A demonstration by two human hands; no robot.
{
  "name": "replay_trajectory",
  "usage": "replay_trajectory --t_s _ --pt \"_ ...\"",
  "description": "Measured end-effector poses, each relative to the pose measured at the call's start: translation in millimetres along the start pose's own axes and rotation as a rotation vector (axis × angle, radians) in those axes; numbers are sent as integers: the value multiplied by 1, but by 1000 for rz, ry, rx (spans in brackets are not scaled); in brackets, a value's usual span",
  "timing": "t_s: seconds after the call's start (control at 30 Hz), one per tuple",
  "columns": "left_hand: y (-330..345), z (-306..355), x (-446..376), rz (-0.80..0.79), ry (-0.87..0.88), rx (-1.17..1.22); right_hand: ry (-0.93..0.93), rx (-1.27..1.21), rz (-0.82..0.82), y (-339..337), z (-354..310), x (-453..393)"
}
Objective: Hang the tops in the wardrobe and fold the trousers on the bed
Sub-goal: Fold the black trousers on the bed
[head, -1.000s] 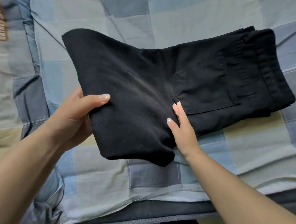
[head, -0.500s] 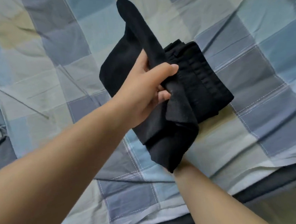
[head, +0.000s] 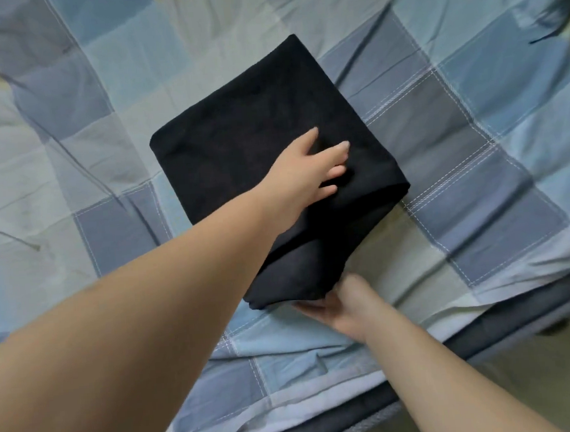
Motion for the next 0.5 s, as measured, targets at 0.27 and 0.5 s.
replay_trajectory --t_s 0.27,0.5 --pt "-103 -111 80 844 -107 27 -748 211 351 -35 -102 31" --pt "-94 -132 70 298 -254 406 -804 713 451 -10 -149 12"
Point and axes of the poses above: each hand's wrist, its own x-axis away from the middle knuckle, its own y-axis out of the palm, z = x × y, the point moved 3 cm from there along -x, towards the middle knuckle, and after that the axes turned 3 degrees about -x, right-handed, at the moved point
